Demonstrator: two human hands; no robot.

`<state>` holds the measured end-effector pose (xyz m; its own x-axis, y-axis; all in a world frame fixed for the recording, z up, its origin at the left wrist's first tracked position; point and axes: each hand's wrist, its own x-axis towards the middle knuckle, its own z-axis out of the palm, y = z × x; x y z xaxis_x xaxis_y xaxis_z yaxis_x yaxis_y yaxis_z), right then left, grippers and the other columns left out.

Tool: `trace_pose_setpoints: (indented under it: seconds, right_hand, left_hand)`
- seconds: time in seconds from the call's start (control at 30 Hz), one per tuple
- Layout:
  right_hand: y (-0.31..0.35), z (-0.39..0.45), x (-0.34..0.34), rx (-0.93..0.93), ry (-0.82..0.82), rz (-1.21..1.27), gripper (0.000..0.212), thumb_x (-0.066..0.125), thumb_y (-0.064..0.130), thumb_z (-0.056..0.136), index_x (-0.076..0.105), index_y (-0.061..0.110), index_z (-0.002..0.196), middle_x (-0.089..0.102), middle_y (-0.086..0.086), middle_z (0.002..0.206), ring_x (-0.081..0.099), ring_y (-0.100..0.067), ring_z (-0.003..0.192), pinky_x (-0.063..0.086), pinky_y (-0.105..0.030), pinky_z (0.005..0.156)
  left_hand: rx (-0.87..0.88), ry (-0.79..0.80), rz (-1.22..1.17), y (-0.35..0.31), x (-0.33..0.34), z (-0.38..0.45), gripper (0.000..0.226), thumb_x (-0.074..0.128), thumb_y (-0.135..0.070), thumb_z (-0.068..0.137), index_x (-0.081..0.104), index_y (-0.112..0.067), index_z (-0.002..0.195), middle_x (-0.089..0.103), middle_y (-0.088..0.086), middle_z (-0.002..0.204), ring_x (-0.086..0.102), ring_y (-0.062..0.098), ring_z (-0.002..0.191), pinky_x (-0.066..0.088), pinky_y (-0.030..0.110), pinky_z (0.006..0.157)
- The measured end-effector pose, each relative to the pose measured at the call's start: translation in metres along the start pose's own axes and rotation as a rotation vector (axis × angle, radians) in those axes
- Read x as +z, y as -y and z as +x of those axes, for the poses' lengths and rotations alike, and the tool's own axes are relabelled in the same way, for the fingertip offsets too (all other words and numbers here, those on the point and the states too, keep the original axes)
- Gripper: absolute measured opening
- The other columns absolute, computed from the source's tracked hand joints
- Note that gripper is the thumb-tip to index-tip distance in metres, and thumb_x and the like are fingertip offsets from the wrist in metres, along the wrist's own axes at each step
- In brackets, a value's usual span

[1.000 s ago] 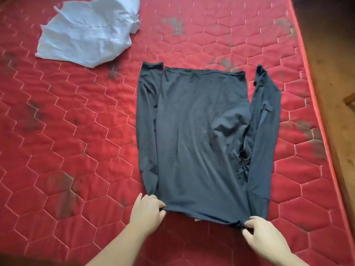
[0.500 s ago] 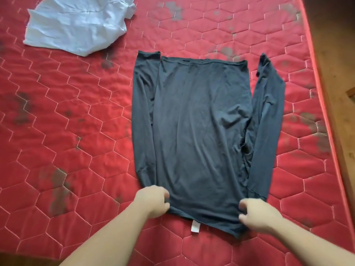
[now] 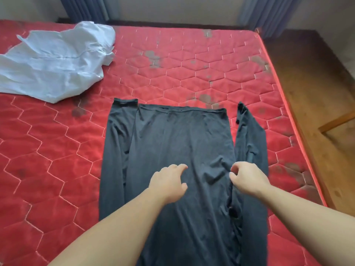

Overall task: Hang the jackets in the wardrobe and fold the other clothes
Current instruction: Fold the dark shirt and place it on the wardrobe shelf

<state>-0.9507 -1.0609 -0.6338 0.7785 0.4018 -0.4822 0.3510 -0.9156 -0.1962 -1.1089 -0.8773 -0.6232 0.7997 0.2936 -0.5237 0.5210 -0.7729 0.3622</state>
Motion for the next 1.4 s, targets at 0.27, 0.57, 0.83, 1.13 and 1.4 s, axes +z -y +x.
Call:
trace_pose_setpoints:
  seconds: [0.27, 0.57, 0.83, 1.13, 1.4]
  right_hand:
    - [0.02, 0.115, 0.007, -0.058, -0.108, -0.019, 0.019, 0.048, 0.025, 0.091, 0.063, 0.02, 0.102, 0.066, -0.006, 0.111, 0.061, -0.031, 0.102, 0.041, -0.032, 0.073]
    - [-0.003, 0.158, 0.022, -0.302, -0.164, -0.307, 0.024, 0.028, 0.038, 0.103, 0.041, 0.019, 0.096, 0.067, -0.004, 0.105, 0.064, -0.035, 0.094, 0.036, -0.036, 0.066]
    - [-0.062, 0.168, -0.015, -0.19, -0.228, -0.237, 0.032, 0.04, 0.042, 0.096, 0.041, 0.017, 0.074, 0.069, -0.006, 0.094, 0.063, -0.037, 0.088, 0.042, -0.037, 0.066]
    - [0.037, 0.207, -0.008, -0.387, -0.249, -0.069, 0.057, 0.044, 0.037, 0.096, 0.025, 0.032, 0.149, 0.023, 0.013, 0.158, 0.056, -0.027, 0.12, 0.046, -0.04, 0.089]
    - [0.07, 0.232, -0.002, -0.259, -0.186, -0.083, 0.034, 0.045, 0.041, 0.095, 0.044, 0.023, 0.124, 0.053, -0.011, 0.124, 0.057, -0.037, 0.11, 0.047, -0.044, 0.089]
  left_hand:
    - [-0.047, -0.103, 0.054, -0.02, 0.018, 0.118, 0.065, 0.043, -0.051, 0.096, 0.014, -0.038, 0.153, 0.018, -0.004, 0.161, 0.019, 0.018, 0.146, 0.027, 0.039, 0.114]
    - [-0.171, -0.12, 0.069, -0.061, 0.059, 0.167, 0.078, 0.022, -0.074, 0.09, -0.011, -0.04, 0.153, -0.026, 0.012, 0.16, -0.026, 0.032, 0.146, -0.01, 0.052, 0.119]
    - [0.005, -0.436, -0.098, -0.04, 0.049, 0.18, 0.072, 0.013, -0.067, 0.081, 0.023, -0.045, 0.15, 0.019, -0.005, 0.161, 0.019, 0.017, 0.145, 0.014, 0.04, 0.113]
    - [0.011, -0.558, -0.167, 0.051, -0.021, 0.235, 0.055, 0.036, -0.015, 0.096, 0.036, -0.028, 0.149, 0.039, -0.001, 0.154, 0.032, 0.018, 0.144, 0.025, 0.045, 0.116]
    - [-0.298, -0.483, 0.216, 0.099, -0.054, 0.242, 0.048, 0.043, -0.044, 0.097, 0.038, -0.033, 0.143, 0.039, -0.003, 0.148, 0.036, 0.03, 0.129, 0.029, 0.042, 0.102]
